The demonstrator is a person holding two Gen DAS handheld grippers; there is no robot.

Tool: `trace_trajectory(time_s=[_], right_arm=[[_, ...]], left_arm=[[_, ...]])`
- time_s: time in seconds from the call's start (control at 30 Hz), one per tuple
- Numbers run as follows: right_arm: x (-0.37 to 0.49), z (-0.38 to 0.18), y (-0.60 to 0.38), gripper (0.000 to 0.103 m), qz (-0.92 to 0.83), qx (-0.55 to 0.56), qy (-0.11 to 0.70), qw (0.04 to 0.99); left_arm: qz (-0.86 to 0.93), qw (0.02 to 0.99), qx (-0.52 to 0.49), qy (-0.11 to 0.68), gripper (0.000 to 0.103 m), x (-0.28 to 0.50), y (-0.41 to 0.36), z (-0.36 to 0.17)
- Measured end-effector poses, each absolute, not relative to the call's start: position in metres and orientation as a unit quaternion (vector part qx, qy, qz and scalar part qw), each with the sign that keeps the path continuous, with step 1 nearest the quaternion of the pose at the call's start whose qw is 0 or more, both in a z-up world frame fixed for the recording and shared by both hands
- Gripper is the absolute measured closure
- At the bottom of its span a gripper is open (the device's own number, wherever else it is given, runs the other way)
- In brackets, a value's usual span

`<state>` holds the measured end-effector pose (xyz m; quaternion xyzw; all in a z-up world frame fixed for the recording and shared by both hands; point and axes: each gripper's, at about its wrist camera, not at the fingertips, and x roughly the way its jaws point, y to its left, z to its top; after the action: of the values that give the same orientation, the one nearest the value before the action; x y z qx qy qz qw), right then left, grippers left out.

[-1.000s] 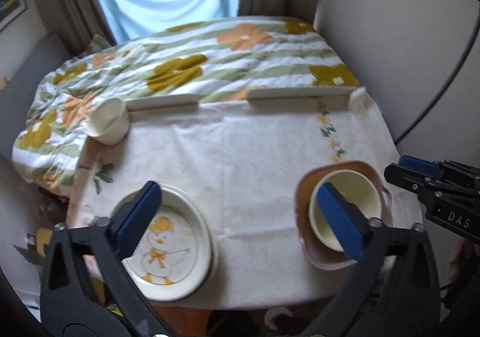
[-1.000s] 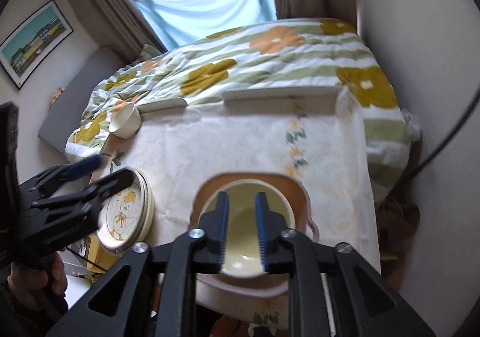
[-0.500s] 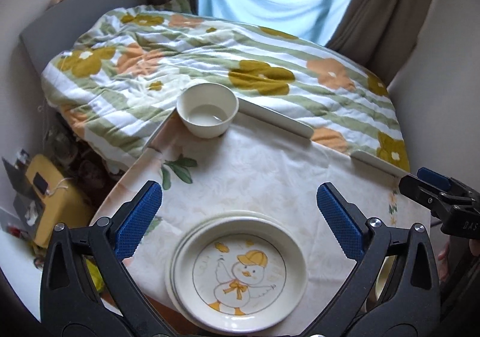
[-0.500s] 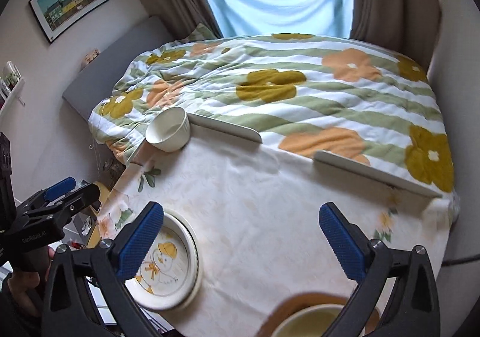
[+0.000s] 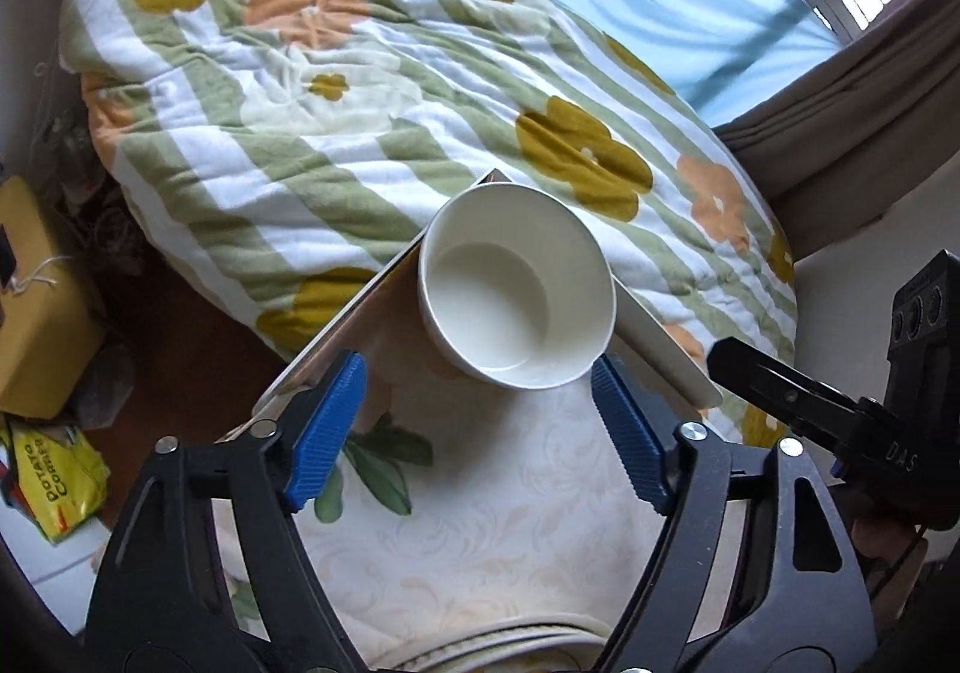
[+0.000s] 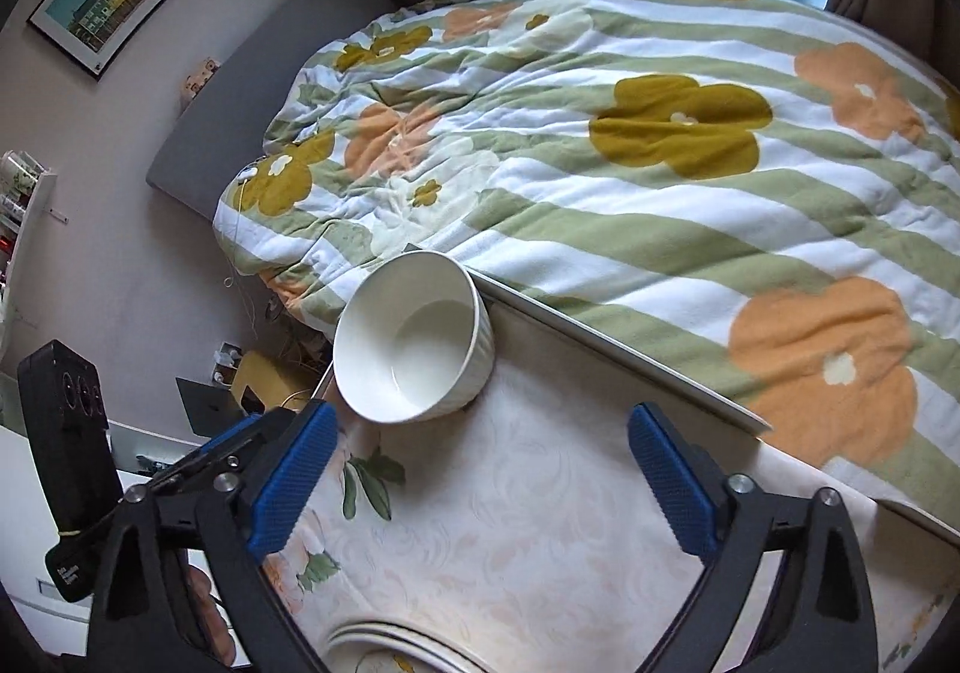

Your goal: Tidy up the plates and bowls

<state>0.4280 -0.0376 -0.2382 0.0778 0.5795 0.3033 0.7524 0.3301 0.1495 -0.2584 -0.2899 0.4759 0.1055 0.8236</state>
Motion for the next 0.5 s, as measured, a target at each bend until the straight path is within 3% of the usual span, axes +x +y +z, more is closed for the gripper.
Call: trace_trajectory(time_s=[0.03, 0.1, 0.17, 0.4, 0.5], right_arm=[[0.434, -0.248, -0.031, 0.029, 0.305, 0.082, 0.587, 0.746], [0.442, -0.262, -0.022, 0.037, 0.307, 0.09, 0.597, 0.735], [0.449, -0.277, -0.013, 0.047, 0.305, 0.096, 0.61, 0.725], [0.465, -0.303, 0.003, 0.071, 0.309, 0.09, 0.627, 0.709], [0.465, -0.306, 0.006, 0.083, 0.313, 0.088, 0.626, 0.708]], left_arm=[[0.101, 0.819, -0.295, 0.481, 0.046, 0.337, 0.152, -0.266], [0.096, 0.811, -0.302, 0.492, 0.054, 0.348, 0.158, -0.28], [0.098, 0.806, -0.305, 0.498, 0.056, 0.357, 0.16, -0.291], [0.113, 0.799, -0.297, 0.511, 0.081, 0.37, 0.167, -0.314], [0.116, 0.799, -0.299, 0.509, 0.082, 0.371, 0.17, -0.317]])
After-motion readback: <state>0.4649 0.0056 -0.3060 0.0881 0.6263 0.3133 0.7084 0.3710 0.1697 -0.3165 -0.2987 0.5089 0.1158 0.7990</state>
